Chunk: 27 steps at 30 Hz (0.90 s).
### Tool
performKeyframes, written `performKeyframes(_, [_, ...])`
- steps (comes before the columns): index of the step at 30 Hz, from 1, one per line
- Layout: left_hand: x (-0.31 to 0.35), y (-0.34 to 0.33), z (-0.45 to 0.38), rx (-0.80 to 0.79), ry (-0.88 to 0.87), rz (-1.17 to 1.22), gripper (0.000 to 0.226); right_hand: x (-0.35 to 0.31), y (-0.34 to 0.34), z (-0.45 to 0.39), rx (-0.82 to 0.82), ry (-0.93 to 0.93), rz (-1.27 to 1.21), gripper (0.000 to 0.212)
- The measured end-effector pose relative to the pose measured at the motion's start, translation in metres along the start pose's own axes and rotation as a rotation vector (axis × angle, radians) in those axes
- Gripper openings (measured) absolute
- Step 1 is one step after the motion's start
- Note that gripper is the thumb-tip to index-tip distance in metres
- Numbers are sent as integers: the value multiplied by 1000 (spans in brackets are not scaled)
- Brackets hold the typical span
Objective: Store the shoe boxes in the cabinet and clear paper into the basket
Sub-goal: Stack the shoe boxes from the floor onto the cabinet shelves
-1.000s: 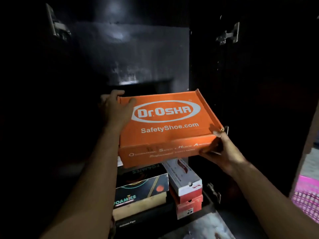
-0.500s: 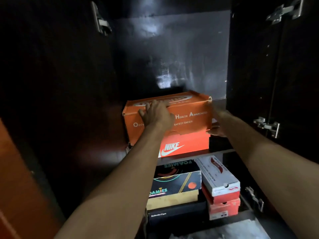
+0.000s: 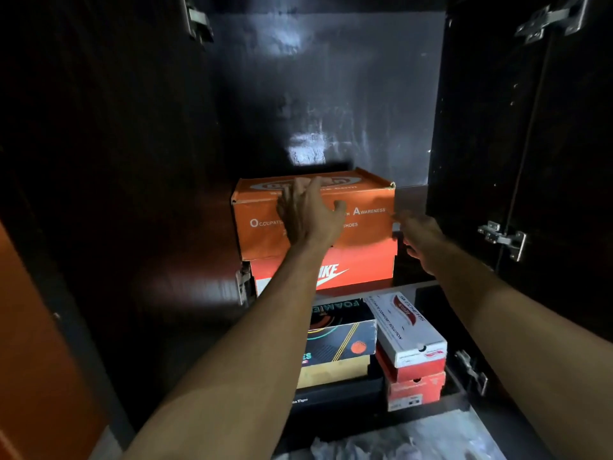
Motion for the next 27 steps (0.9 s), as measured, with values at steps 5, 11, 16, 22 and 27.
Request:
performKeyframes(5, [39,-22,42,-88,-155,204,30,14,40,16,114,187,45,19])
performKeyframes(11, [85,-66,120,-177,-290,520,27,42,114,89,206,207,50,29])
performKeyframes(16, [126,-95,201,-389,-287,670,31,82,180,167,291,168,162,25])
performKeyframes(22, [200,-117,353,-737,-369,870,23,155,294,311,561,5,242,17])
performKeyframes(27, [252,-137,495,-1187,-246,957,17,245,386,434,837,-240,334,18])
Point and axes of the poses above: each hand's wrist, its own z-axis away from the middle knuckle, its own y-axis out of the back of the hand, x = y × z, the point moved 1 cm from there along -z, towards the middle knuckle
